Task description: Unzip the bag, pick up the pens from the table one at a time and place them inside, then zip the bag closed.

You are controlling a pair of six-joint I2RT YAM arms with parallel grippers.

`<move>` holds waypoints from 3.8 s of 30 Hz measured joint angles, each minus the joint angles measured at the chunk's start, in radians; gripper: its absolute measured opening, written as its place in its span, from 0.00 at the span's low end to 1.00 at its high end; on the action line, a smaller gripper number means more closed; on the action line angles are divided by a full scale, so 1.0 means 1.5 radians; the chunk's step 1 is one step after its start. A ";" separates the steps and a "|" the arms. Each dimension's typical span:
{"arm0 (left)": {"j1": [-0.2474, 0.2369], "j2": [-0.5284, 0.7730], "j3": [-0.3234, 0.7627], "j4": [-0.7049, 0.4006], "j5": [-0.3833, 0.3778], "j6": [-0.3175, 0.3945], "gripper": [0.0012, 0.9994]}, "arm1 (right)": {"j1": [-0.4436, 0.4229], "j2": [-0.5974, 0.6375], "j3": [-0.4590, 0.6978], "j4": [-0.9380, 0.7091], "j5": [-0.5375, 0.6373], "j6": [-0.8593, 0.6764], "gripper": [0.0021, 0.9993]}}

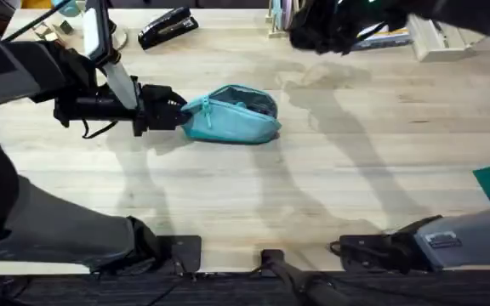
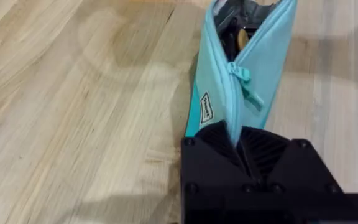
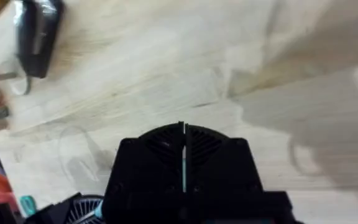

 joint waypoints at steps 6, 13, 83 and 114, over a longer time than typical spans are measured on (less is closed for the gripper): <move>0.000 0.000 0.000 0.000 0.000 0.000 0.04 | 0.037 -0.095 0.000 -0.009 0.023 -0.117 0.03; 0.000 0.000 0.000 0.000 -0.002 0.000 0.04 | 0.097 -0.170 0.000 -0.080 0.028 -0.217 0.03; 0.102 -0.071 0.000 -0.013 -0.139 0.113 0.99 | 0.498 0.032 0.000 0.002 0.129 0.064 1.00; 0.102 -0.071 0.000 -0.013 -0.139 0.113 0.99 | 0.476 0.164 0.000 0.110 0.315 0.079 0.67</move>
